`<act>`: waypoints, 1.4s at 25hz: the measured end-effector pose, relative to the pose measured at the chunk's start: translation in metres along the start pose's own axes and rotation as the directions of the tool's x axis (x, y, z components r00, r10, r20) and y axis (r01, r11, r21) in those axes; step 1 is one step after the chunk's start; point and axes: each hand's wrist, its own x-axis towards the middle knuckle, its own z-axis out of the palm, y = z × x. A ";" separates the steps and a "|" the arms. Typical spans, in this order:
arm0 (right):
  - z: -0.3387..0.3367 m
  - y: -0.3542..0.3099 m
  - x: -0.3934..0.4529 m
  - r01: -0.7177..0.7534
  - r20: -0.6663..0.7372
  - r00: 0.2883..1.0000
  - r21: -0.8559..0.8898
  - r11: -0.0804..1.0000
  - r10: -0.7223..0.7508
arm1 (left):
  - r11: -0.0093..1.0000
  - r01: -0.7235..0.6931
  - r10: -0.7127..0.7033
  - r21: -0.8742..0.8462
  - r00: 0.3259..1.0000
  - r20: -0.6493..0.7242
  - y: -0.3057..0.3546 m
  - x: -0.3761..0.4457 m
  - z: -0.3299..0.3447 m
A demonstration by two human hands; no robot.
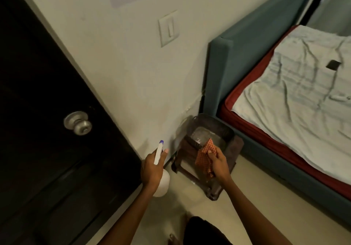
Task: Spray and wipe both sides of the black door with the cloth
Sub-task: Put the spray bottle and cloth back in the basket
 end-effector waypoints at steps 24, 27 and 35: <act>-0.085 0.033 0.236 -0.155 0.108 0.977 -0.218 0.963 0.182 | 0.989 -0.020 -0.045 0.146 0.901 0.431 0.041 0.227 0.272; -0.090 0.038 0.267 -0.079 0.258 0.947 -0.393 0.916 0.193 | 0.980 -0.087 -0.008 0.178 0.880 0.475 0.031 0.245 0.297; -0.086 0.097 0.329 0.347 0.427 0.882 -0.874 0.339 0.198 | 0.981 -0.128 0.030 0.143 0.838 0.545 -0.007 0.277 0.332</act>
